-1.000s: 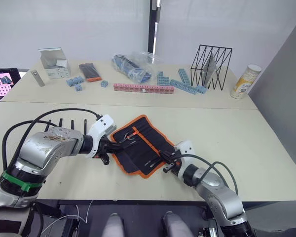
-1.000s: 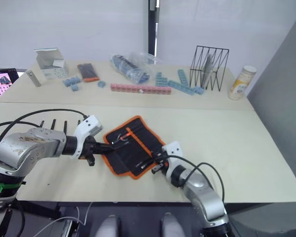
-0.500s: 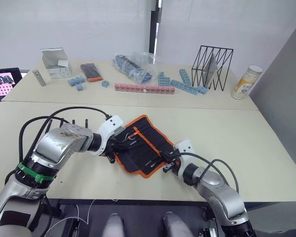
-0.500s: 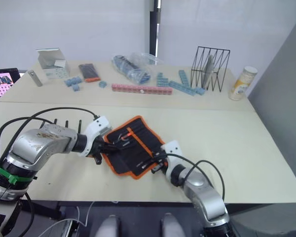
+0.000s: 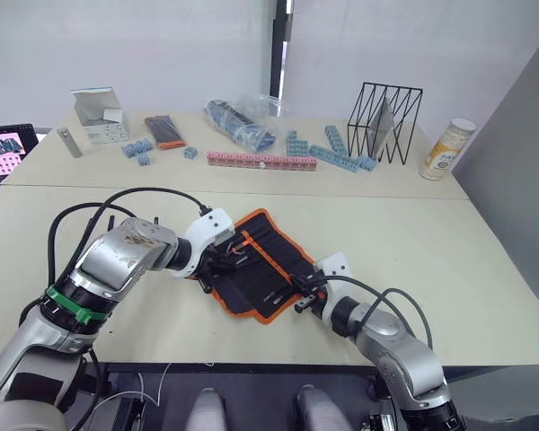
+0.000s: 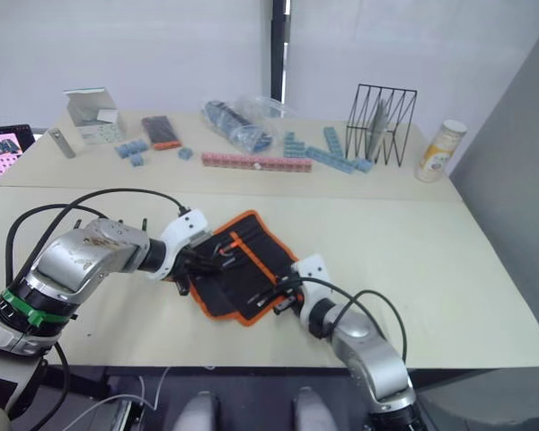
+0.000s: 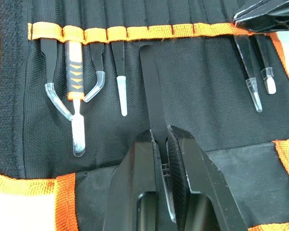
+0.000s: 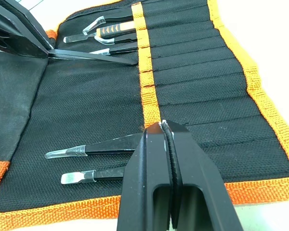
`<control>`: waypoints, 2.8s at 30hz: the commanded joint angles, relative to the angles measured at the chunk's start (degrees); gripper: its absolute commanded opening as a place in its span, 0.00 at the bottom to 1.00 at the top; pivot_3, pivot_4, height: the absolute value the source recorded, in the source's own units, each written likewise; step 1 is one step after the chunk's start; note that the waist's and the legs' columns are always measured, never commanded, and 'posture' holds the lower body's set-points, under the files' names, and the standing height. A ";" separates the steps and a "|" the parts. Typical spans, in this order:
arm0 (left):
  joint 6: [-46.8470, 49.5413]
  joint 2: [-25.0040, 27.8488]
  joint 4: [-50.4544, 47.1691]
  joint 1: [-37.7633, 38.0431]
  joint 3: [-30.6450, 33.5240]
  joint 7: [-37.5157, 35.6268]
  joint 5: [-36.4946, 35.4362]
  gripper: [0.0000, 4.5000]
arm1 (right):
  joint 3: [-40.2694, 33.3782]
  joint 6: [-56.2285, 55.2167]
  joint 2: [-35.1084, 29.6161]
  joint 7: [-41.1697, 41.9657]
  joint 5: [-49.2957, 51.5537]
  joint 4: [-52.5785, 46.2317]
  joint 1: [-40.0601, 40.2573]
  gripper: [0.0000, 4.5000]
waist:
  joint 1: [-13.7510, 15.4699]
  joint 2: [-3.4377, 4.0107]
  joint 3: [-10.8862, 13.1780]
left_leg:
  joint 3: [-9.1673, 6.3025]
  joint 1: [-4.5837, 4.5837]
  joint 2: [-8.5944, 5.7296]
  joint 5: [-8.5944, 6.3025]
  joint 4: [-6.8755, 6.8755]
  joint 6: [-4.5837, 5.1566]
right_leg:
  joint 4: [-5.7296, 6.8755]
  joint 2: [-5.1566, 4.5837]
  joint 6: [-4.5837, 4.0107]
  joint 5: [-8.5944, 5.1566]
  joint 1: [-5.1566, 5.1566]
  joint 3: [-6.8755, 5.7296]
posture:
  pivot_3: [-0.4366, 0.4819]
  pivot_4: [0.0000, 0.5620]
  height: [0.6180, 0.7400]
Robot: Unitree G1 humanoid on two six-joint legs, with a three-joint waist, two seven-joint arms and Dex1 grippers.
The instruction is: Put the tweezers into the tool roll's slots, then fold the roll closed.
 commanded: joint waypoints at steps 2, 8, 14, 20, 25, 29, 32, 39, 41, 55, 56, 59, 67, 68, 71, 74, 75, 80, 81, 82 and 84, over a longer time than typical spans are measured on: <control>-0.83 -0.36 -0.12 -2.17 -0.70 -0.34 2.14 0.00 | 0.63 2.65 -0.22 -0.48 -0.38 1.34 1.35 0.01 | -0.02 0.00 0.00 | 0.00 0.00 0.00 0.00 0.00 0.00 | 0.00 0.00 0.00 0.00 0.00 0.00 | 0.48 0.27 0.37; 0.62 -0.06 -1.89 -2.18 -0.10 -1.12 1.94 0.00 | 0.67 2.77 -0.25 -0.67 -0.44 0.98 1.41 0.01 | -0.02 0.00 0.00 | 0.00 0.00 0.00 0.00 0.00 0.00 | 0.00 0.00 0.00 0.00 0.00 0.00 | 0.48 0.27 0.37; -2.59 -2.26 0.85 -3.42 -2.60 -1.08 4.79 0.00 | 1.10 3.04 0.10 -0.86 -0.39 0.72 1.56 0.01 | 0.08 0.00 0.00 | 0.00 0.00 0.00 0.00 0.00 0.00 | 0.00 0.00 0.00 0.00 0.01 0.00 | 0.48 0.27 0.37; -10.17 -6.18 8.19 -5.24 -5.99 -1.01 10.27 0.00 | 1.70 3.49 -0.29 -0.57 -0.34 -0.33 1.59 0.01 | 0.12 0.01 0.00 | -0.02 0.00 -0.01 0.00 0.01 0.00 | 0.00 0.00 0.00 0.00 0.02 0.00 | 0.48 0.27 0.37; -17.35 -11.89 16.57 -7.41 -7.68 -0.04 14.94 0.00 | 2.20 4.10 -0.27 -0.62 -0.41 -1.02 1.64 0.01 | 0.12 0.01 -0.01 | -0.02 -0.01 -0.03 0.00 0.02 0.01 | 0.00 0.00 0.02 0.01 0.02 0.00 | 0.48 0.27 0.37; -21.74 -16.14 21.84 -9.19 -7.49 -0.36 17.17 0.00 | 2.71 4.82 0.10 -1.08 -0.53 -1.73 1.81 0.01 | 0.19 0.04 -0.02 | -0.03 -0.01 -0.03 0.00 0.01 0.01 | 0.00 -0.01 0.04 0.02 0.04 0.00 | 0.48 0.27 0.37; -24.72 -17.71 25.31 -9.86 -7.61 -0.56 19.27 0.00 | 2.73 5.15 0.49 -1.64 -0.73 -1.95 1.97 0.01 | 0.19 0.09 -0.05 | -0.06 0.01 -0.06 0.01 0.02 0.01 | 0.00 -0.01 0.05 0.02 0.09 0.01 | 0.48 0.27 0.37; -29.70 -18.65 28.98 -9.59 -6.95 -2.04 22.31 0.00 | 2.09 5.31 1.86 -4.29 -1.79 -2.04 2.19 0.01 | 0.28 0.17 -0.10 | -0.13 0.10 -0.10 0.02 0.24 0.03 | 0.00 -0.01 -0.05 -0.04 0.36 0.03 | 0.48 0.27 0.37; -30.61 -18.49 29.62 -9.56 -6.50 -2.35 22.82 0.00 | 2.08 5.36 2.24 -4.90 -2.02 -1.93 2.07 0.01 | 0.21 0.18 -0.10 | -0.14 0.12 -0.11 0.02 0.32 0.03 | -0.01 -0.01 -0.22 -0.14 0.43 0.06 | 0.48 0.27 0.37; -19.89 -11.02 12.62 -6.61 5.31 -7.00 16.23 0.93 | 1.68 4.85 3.13 -5.83 -3.35 0.06 0.94 0.00 | -0.31 0.20 -0.08 | -0.17 0.04 -0.12 0.01 0.50 0.04 | 0.06 -0.01 -0.23 -0.16 0.41 0.06 | 0.48 0.27 0.37; -18.62 -10.08 10.90 -6.01 6.22 -7.13 15.63 1.00 | 1.68 4.88 3.10 -5.82 -3.40 0.06 0.91 0.00 | -0.33 0.20 -0.08 | -0.18 0.04 -0.12 0.01 0.50 0.04 | 0.06 -0.01 -0.23 -0.16 0.42 0.06 | 0.48 0.27 0.37; -13.01 -6.31 3.61 -1.02 14.06 -6.91 10.72 1.00 | 1.55 4.71 2.96 -5.77 -3.63 0.41 0.61 0.00 | -0.58 0.21 -0.07 | -0.17 0.05 -0.11 0.01 0.50 0.03 | 0.06 -0.01 -0.23 -0.17 0.41 0.07 | 0.48 0.27 0.37; -24.21 -1.73 -1.92 26.52 44.17 1.02 7.59 1.00 | 0.68 3.79 1.82 -5.12 -3.52 0.31 1.17 0.00 | -0.66 0.17 -0.07 | -0.16 0.04 -0.10 0.01 0.49 0.04 | 0.08 -0.04 -0.25 -0.17 0.36 0.04 | 0.48 0.27 0.37; -26.35 -1.36 -1.66 29.75 47.11 1.61 7.94 1.00 | 0.51 3.78 1.68 -5.06 -3.46 0.23 1.28 0.00 | -0.56 0.15 -0.07 | -0.16 0.04 -0.10 0.01 0.52 0.03 | 0.07 -0.04 -0.26 -0.18 0.35 0.04 | 0.48 0.27 0.37; -30.65 -1.70 -0.63 38.33 55.71 4.02 8.26 1.00 | -0.09 3.71 1.32 -4.89 -3.27 -0.05 1.93 0.00 | 0.05 0.13 -0.08 | -0.09 0.04 -0.09 0.00 0.53 0.02 | -0.03 -0.11 -0.28 -0.19 0.32 0.03 | 0.48 0.27 0.37; -33.24 -3.57 1.13 48.03 66.53 1.96 4.28 1.00 | -0.18 3.95 0.88 -4.56 -3.04 -0.76 2.88 0.00 | 0.13 0.14 -0.08 | -0.01 0.04 -0.08 -0.02 0.54 -0.01 | -0.18 -0.18 -0.34 -0.22 0.04 0.03 | 0.48 0.27 0.37; -33.80 -4.01 0.92 50.56 68.60 1.65 3.58 1.00 | -0.20 3.95 0.72 -4.42 -2.98 -0.94 3.20 0.00 | 0.17 0.16 -0.06 | 0.08 0.04 -0.04 -0.07 0.52 -0.10 | -0.26 -0.23 -0.34 -0.22 0.03 0.02 | 0.48 0.27 0.37; -35.56 -4.98 2.25 57.87 75.57 2.61 1.03 1.00 | -0.07 3.58 0.23 -3.81 -3.06 -1.15 4.05 0.00 | 0.85 -0.11 -0.18 | 0.09 -0.01 -0.03 -0.40 0.54 -0.63 | -0.54 -0.27 -0.35 -0.23 0.05 -0.02 | 0.48 0.27 0.37; -35.35 -4.97 2.46 58.62 76.09 2.97 0.73 1.00 | -0.04 3.56 0.12 -3.67 -3.02 -1.21 4.10 0.00 | 1.01 -0.11 -0.18 | 0.10 -0.01 -0.03 -0.42 0.55 -0.66 | -0.56 -0.28 -0.35 -0.23 0.06 -0.02 | 0.48 0.27 0.37; -34.67 -5.08 2.45 59.05 76.46 3.28 0.11 1.00 | -0.04 3.55 0.01 -3.50 -2.97 -1.27 4.17 0.00 | 1.02 -0.11 -0.18 | 0.13 -0.01 -0.03 -0.44 0.56 -0.68 | -0.57 -0.30 -0.36 -0.23 0.04 0.00 | 0.48 0.27 0.37; -33.44 -5.16 2.45 59.20 76.48 3.99 -1.11 1.00 | 0.09 3.57 -0.09 -3.29 -2.95 -1.35 4.15 0.00 | 1.02 -0.11 -0.18 | 0.18 -0.01 -0.02 -0.47 0.57 -0.73 | -0.58 -0.32 -0.36 -0.23 0.02 0.02 | 0.48 0.27 0.37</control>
